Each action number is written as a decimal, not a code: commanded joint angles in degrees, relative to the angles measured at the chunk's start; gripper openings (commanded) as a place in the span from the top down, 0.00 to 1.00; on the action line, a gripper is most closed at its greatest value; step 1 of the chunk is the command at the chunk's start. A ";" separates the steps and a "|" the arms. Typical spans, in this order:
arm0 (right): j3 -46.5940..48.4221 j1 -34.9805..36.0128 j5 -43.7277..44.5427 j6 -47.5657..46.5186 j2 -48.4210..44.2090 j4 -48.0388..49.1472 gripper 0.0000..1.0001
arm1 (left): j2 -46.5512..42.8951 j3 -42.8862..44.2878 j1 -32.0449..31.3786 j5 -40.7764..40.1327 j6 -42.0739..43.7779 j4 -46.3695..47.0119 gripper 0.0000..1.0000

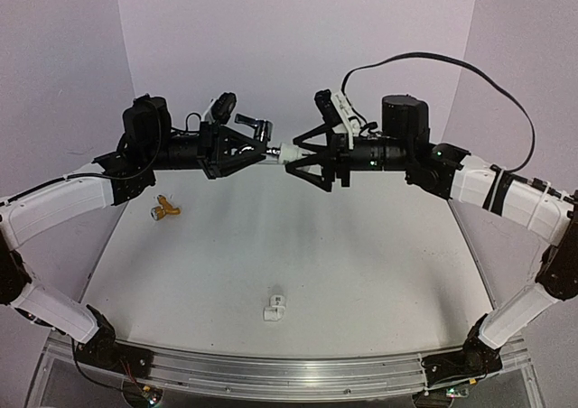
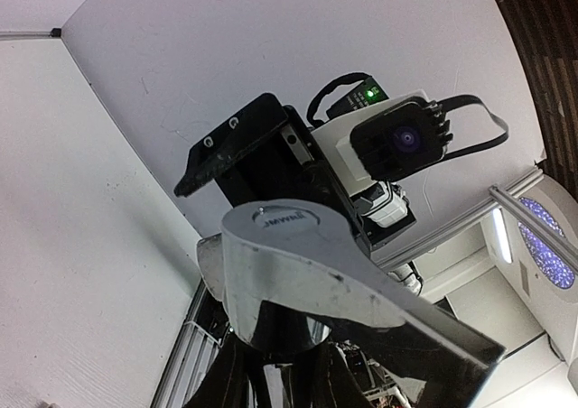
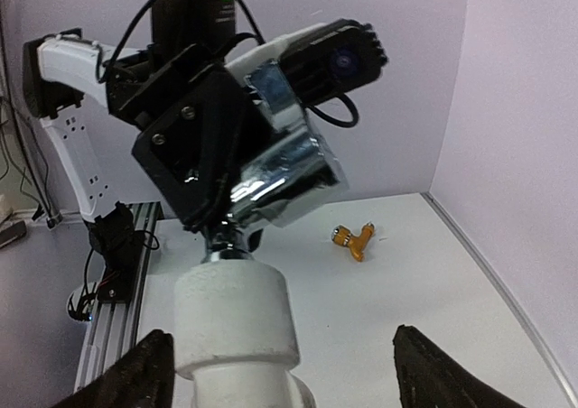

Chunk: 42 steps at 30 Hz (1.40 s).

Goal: Install the water faucets

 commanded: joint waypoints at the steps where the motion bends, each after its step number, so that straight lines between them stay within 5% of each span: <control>1: 3.75 0.46 -8.69 0.31 2.05 2.77 0.26 | -2.98 0.84 0.24 0.79 -0.39 4.77 1.00; 8: 4.09 0.66 -8.78 0.57 3.57 2.99 0.40 | -2.73 1.20 0.15 1.10 -0.45 5.05 1.00; 20: 4.29 0.64 -12.01 12.80 4.10 6.79 1.00 | -0.05 2.64 0.15 5.02 11.23 5.11 1.00; 26: 5.13 0.65 -14.53 20.17 5.29 7.64 1.00 | -1.00 2.13 -0.11 14.49 43.98 5.05 1.00; 30: 9.57 0.45 -18.87 28.14 8.70 7.78 1.00 | -3.12 -0.31 -0.06 21.78 75.67 4.49 1.00; 33: 14.16 -0.23 -21.79 35.36 12.14 7.88 1.00 | -1.08 5.57 1.64 22.08 93.40 -3.35 1.00; 37: 21.72 -0.39 -24.36 46.12 17.76 8.35 1.00 | 3.15 18.64 2.07 15.98 137.05 -34.34 1.00; 42: 34.78 -0.89 -28.08 57.90 24.27 9.34 1.00 | 4.34 20.24 2.06 -1.46 169.44 -36.96 1.00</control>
